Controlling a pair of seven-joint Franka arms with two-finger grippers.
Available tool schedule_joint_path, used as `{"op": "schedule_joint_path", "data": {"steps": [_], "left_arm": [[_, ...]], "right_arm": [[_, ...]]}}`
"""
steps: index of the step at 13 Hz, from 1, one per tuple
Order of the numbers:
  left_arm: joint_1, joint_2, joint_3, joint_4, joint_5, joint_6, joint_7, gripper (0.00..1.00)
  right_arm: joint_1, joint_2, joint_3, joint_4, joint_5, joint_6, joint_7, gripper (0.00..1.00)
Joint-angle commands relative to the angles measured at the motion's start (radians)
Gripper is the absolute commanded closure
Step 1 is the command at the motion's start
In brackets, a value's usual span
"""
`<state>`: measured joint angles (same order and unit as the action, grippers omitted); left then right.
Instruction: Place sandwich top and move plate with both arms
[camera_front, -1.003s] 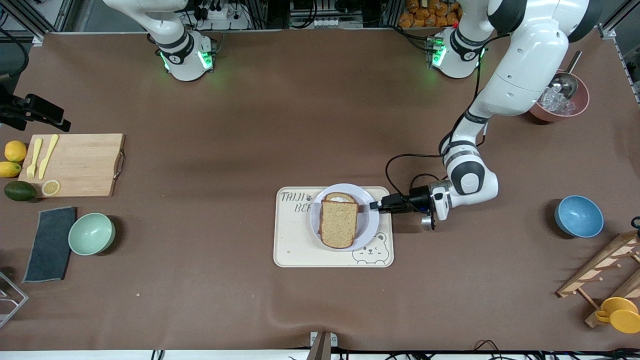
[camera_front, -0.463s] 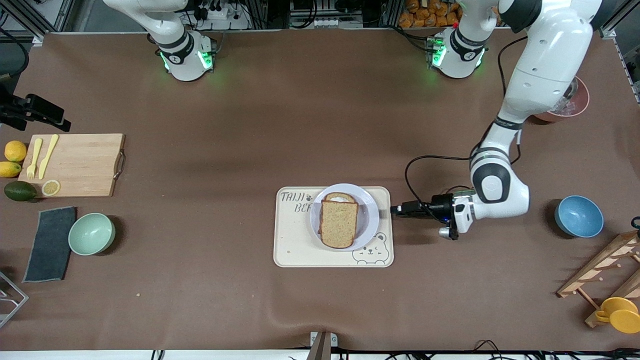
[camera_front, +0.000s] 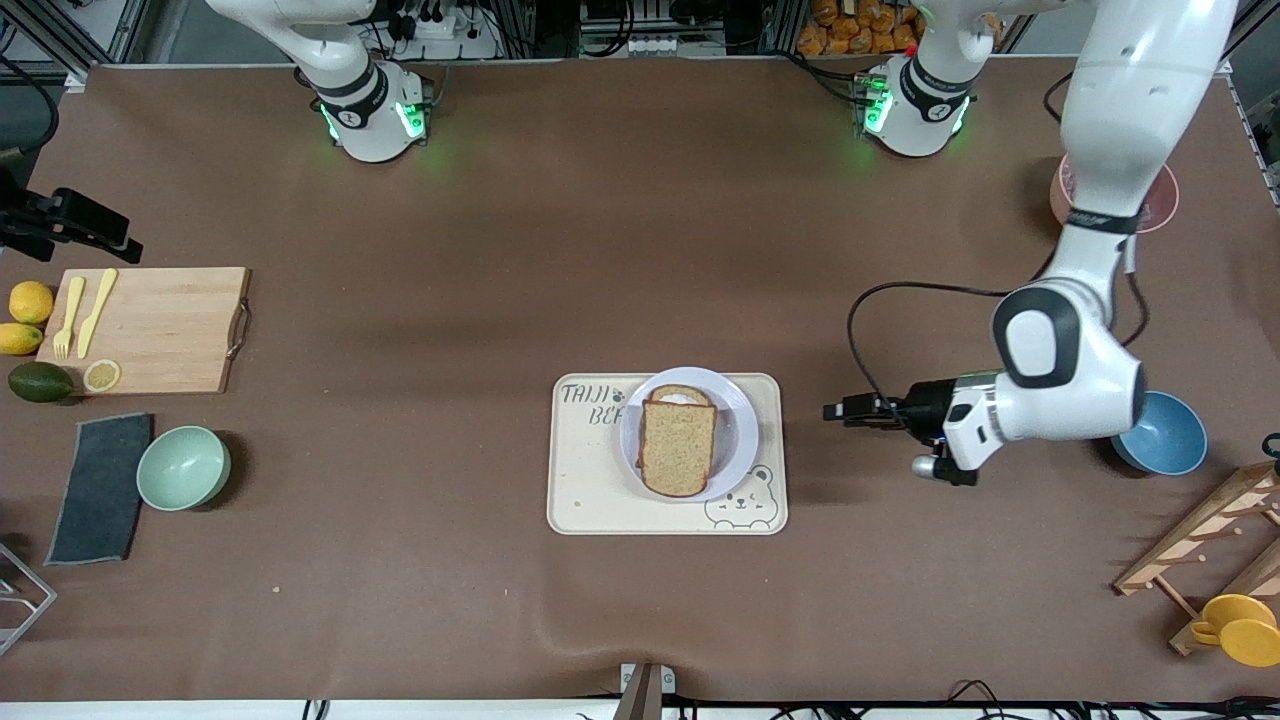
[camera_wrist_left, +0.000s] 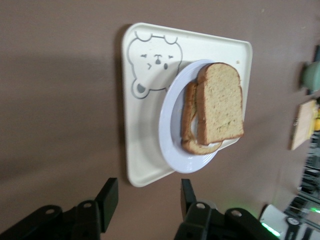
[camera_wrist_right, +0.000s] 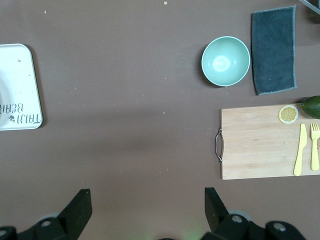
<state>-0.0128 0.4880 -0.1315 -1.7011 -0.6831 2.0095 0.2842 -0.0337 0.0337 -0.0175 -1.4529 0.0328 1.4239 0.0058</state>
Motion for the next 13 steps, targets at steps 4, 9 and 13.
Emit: {"op": "schedule_joint_path", "data": {"steps": [4, 9, 13], "left_arm": [[0.025, -0.239, 0.004, 0.038, 0.385, -0.170, -0.238, 0.41], [0.033, -0.319, 0.006, 0.084, 0.563, -0.288, -0.235, 0.16], [0.053, -0.319, 0.006, 0.126, 0.600, -0.337, -0.229, 0.00]], "right_arm": [[-0.011, -0.005, 0.011, -0.003, 0.009, 0.000, 0.014, 0.00], [-0.012, -0.005, 0.011, -0.003, 0.009, 0.000, 0.013, 0.00], [-0.008, -0.006, 0.013, -0.003, 0.003, 0.000, 0.010, 0.00]]}}
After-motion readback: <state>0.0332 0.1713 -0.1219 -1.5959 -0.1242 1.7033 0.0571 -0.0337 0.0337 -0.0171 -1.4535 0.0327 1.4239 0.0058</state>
